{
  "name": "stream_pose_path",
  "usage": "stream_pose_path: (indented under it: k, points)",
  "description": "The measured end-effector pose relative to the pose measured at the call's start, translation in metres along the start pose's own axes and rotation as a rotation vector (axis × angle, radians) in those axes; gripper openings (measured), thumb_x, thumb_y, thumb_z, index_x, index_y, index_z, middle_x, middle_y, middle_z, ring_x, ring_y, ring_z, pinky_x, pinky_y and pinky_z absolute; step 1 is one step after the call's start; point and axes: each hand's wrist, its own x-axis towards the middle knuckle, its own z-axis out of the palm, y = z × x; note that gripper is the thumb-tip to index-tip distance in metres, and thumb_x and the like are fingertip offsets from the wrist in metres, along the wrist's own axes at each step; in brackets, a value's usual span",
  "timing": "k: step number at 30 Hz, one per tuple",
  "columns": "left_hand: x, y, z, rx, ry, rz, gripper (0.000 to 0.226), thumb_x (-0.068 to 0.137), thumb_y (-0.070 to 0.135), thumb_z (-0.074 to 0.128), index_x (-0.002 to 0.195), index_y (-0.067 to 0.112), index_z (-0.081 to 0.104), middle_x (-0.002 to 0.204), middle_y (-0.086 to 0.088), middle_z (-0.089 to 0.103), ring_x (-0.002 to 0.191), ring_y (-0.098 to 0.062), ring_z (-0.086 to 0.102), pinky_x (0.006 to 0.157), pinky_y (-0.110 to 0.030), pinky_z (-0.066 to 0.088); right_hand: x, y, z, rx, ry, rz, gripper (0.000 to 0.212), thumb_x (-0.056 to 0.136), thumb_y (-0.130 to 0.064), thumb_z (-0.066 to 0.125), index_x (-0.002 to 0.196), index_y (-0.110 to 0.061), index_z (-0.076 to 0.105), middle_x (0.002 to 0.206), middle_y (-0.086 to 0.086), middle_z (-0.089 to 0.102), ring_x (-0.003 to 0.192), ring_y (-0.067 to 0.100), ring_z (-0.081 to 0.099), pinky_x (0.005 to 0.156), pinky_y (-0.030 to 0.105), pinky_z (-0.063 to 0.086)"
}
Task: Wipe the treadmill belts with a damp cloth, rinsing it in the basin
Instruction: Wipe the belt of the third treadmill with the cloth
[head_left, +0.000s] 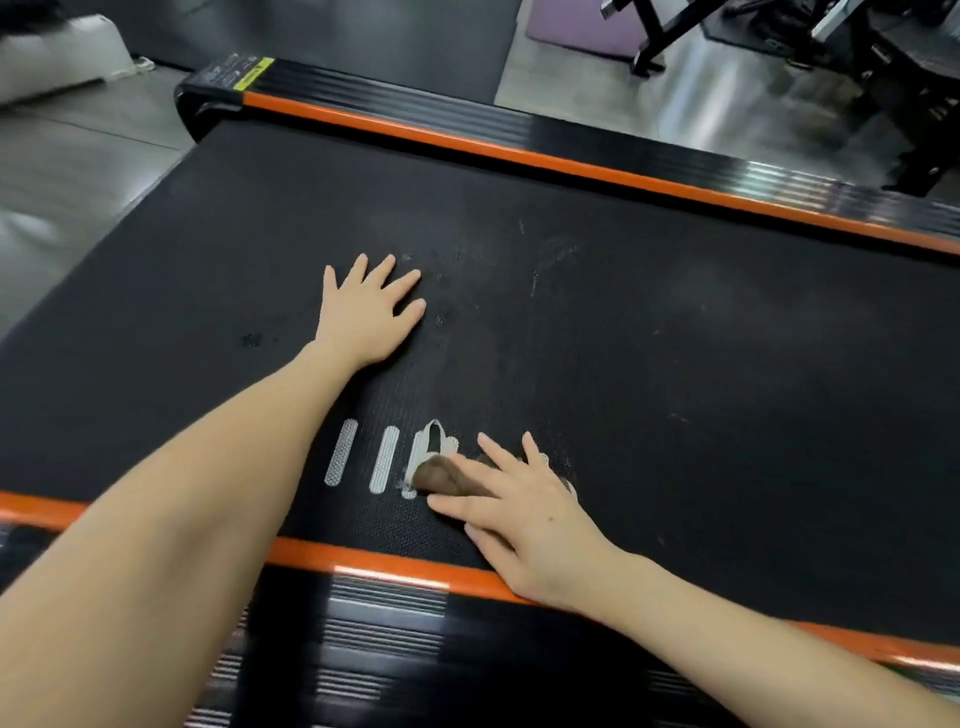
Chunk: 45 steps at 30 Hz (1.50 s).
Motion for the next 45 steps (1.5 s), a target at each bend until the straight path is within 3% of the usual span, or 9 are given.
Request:
stream_pose_path:
  k: [4,7,15,21,31,35,37,40,45]
  points:
    - [-0.035,0.011,-0.020,-0.342,0.100,-0.066,0.045,0.096,0.039,0.045,0.139,0.026,0.046,0.141,-0.003,0.049,0.132,-0.025,0.041,0.109,-0.040,0.028,-0.004,0.006,-0.026,0.248,-0.019,0.046,0.056,0.094,-0.032,0.052,0.141,-0.046,0.026,0.153,-0.011,0.029,0.144,0.018,0.016,0.117,0.051,0.003]
    - [-0.073,0.026,-0.044,-0.446,-0.012,-0.023,0.045,0.084,0.047,0.059,0.125,0.028,0.059,0.129,0.006,0.060,0.120,-0.015,0.053,0.104,-0.030,0.036,-0.017,0.016,-0.048,0.155,0.102,0.178,0.075,0.084,-0.052,0.059,0.143,-0.049,0.014,0.145,-0.019,0.040,0.135,0.006,0.033,0.117,0.038,0.017]
    - [-0.145,0.100,-0.061,-1.010,-0.448,0.060,0.037,0.079,0.028,0.071,0.115,0.025,0.064,0.113,0.003,0.068,0.105,0.000,0.061,0.088,-0.011,0.045,-0.046,0.039,-0.064,0.458,0.265,0.325,0.027,0.070,-0.038,0.077,0.095,-0.034,0.068,0.089,-0.015,0.068,0.089,0.006,0.061,0.084,0.033,0.048]
    - [-0.153,0.125,-0.070,-0.762,-0.275,0.077,0.029,0.077,0.024,0.078,0.104,0.021,0.071,0.091,0.000,0.074,0.090,-0.015,0.068,0.089,-0.034,0.053,-0.054,0.058,-0.078,0.579,0.377,0.274,0.006,0.078,-0.024,0.074,0.084,-0.025,0.075,0.077,-0.012,0.071,0.075,-0.001,0.064,0.072,0.023,0.050]
    - [-0.131,0.104,-0.147,-0.392,0.036,0.378,0.042,0.068,0.010,0.082,0.103,0.030,0.071,0.091,0.015,0.071,0.088,0.010,0.060,0.082,-0.006,0.040,-0.028,0.052,-0.137,0.628,0.602,0.068,0.009,0.083,-0.011,0.068,0.085,-0.018,0.073,0.078,-0.009,0.070,0.074,0.003,0.063,0.072,0.021,0.050]
    - [-0.132,0.071,-0.113,-0.089,-0.244,0.394,0.047,0.062,0.017,0.086,0.101,0.038,0.072,0.096,0.011,0.071,0.091,-0.004,0.062,0.087,-0.024,0.046,-0.028,0.034,-0.099,0.447,0.212,0.057,0.007,0.080,-0.015,0.072,0.085,-0.017,0.076,0.070,-0.014,0.065,0.064,-0.006,0.058,0.069,0.013,0.044]
    - [-0.134,0.056,-0.090,-0.064,-0.451,0.369,0.050,0.063,0.014,0.083,0.092,0.052,0.067,0.103,0.011,0.067,0.098,-0.009,0.060,0.088,-0.030,0.047,-0.029,0.030,-0.073,0.355,0.092,0.126,0.008,0.084,-0.023,0.068,0.087,-0.022,0.075,0.075,-0.015,0.067,0.070,-0.005,0.059,0.071,0.015,0.044]
    - [-0.126,0.036,-0.083,-0.356,-0.566,0.325,0.058,0.061,0.000,0.075,0.078,0.055,0.069,0.108,0.005,0.063,0.099,-0.011,0.060,0.086,-0.031,0.051,-0.024,0.032,-0.048,0.107,0.386,0.187,0.031,0.084,-0.051,0.056,0.104,-0.032,0.070,0.108,-0.011,0.068,0.104,0.010,0.060,0.090,0.029,0.043]
    - [-0.101,0.004,-0.085,-0.417,-0.771,0.377,0.049,0.071,-0.008,0.071,0.091,0.036,0.075,0.115,0.010,0.059,0.098,0.007,0.055,0.069,-0.007,0.043,0.001,0.010,-0.014,0.013,0.140,-0.054,0.058,0.080,-0.075,0.034,0.134,-0.061,0.019,0.158,-0.002,0.012,0.145,0.022,0.000,0.113,0.054,-0.004]
